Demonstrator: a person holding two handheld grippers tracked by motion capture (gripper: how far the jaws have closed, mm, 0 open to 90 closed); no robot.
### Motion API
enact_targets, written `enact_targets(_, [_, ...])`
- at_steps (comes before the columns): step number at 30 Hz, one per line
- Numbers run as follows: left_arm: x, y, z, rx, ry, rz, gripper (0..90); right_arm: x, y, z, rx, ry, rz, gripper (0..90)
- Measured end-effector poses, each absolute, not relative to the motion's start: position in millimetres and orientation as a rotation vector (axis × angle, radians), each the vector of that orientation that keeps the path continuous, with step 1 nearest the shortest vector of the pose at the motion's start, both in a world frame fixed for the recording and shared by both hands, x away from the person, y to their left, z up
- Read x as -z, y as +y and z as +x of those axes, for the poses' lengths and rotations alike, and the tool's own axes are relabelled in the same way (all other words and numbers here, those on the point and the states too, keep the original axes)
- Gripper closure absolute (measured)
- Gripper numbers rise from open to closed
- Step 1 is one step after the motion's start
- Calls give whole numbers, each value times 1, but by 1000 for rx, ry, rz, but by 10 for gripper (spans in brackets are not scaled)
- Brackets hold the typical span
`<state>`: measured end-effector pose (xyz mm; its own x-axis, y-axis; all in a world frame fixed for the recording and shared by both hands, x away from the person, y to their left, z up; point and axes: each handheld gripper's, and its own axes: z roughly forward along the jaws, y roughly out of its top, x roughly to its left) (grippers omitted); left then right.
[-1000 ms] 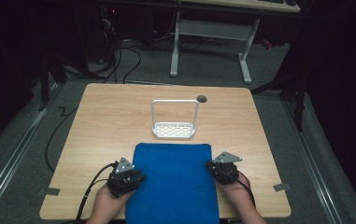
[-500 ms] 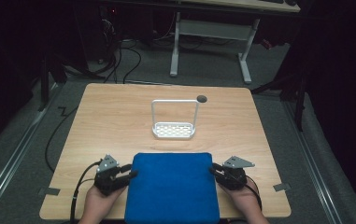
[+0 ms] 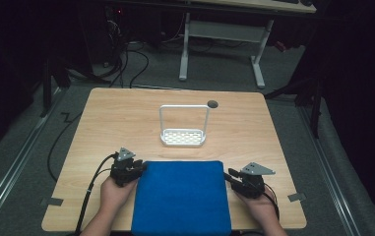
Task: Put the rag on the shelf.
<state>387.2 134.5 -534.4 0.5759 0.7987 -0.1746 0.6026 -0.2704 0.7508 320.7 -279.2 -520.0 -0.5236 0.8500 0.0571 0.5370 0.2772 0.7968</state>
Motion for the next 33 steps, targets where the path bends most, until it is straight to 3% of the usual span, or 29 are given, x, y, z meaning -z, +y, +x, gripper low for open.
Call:
enact_targets(6, [536, 133, 387, -304, 1102, 1986, 844, 517, -267, 331, -1087, 2139, 1273, 625])
enact_targets(20, [537, 137, 387, -260, 1114, 1971, 859, 519, -246, 378, -967, 2142, 1359, 547])
enact_targets(28, [537, 138, 388, -240, 1118, 1958, 856, 530, -244, 372, -959, 2173, 1335, 625])
enact_targets(32, [537, 139, 388, -235, 1119, 1956, 856, 530, -246, 372, -959, 2168, 1336, 708])
enact_targets(33, [537, 139, 388, -235, 1119, 1956, 855, 531, -246, 372, -961, 2176, 1322, 766])
